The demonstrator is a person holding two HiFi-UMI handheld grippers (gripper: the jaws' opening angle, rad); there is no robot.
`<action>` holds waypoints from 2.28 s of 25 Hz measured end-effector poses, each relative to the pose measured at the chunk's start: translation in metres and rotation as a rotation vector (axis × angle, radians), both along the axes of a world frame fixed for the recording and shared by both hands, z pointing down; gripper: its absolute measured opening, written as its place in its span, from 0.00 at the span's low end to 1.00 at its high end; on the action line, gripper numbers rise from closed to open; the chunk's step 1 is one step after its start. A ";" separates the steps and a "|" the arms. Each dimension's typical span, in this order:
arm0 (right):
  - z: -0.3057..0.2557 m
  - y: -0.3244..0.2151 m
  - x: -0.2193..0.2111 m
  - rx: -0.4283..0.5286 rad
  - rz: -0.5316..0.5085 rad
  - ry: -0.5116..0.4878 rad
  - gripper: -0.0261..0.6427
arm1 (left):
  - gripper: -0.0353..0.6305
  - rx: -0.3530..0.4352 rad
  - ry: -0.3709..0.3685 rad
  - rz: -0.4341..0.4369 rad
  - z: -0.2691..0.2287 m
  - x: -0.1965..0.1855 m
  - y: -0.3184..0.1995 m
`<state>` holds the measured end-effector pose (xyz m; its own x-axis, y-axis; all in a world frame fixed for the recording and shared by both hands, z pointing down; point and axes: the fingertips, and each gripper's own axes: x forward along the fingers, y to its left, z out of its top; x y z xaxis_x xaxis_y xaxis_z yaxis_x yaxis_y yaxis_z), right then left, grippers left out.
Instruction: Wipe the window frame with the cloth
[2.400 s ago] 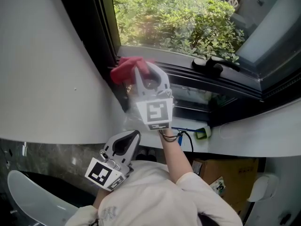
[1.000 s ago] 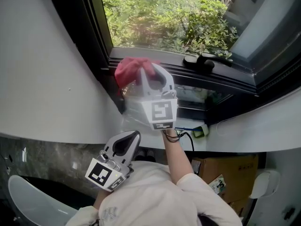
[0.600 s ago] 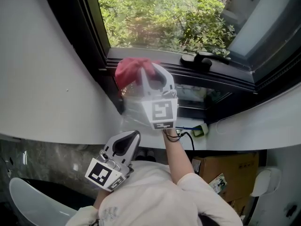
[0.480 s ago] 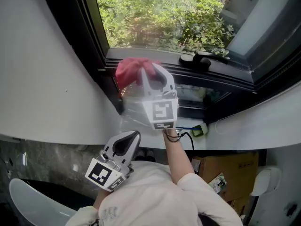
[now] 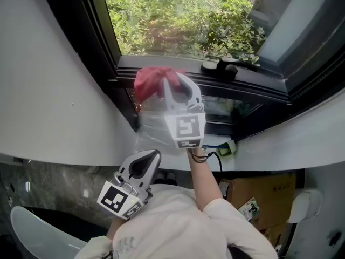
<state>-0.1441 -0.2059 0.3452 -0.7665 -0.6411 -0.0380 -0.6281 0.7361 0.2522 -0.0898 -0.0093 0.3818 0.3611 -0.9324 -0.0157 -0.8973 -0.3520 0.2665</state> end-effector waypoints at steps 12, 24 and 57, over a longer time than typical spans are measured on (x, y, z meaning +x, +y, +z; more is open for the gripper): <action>-0.004 -0.004 0.021 -0.003 0.001 -0.010 0.18 | 0.07 0.000 -0.012 -0.007 -0.005 0.017 -0.003; 0.000 -0.013 0.040 -0.006 0.018 -0.017 0.18 | 0.07 0.001 -0.017 -0.002 -0.003 0.031 -0.008; 0.000 -0.022 0.062 -0.001 0.064 -0.010 0.18 | 0.07 -0.002 -0.015 0.026 -0.002 0.040 -0.008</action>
<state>-0.0821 -0.2281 0.3456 -0.7236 -0.6888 -0.0448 -0.6764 0.6947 0.2445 -0.0499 -0.0170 0.3803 0.3855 -0.9227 -0.0087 -0.8916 -0.3749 0.2540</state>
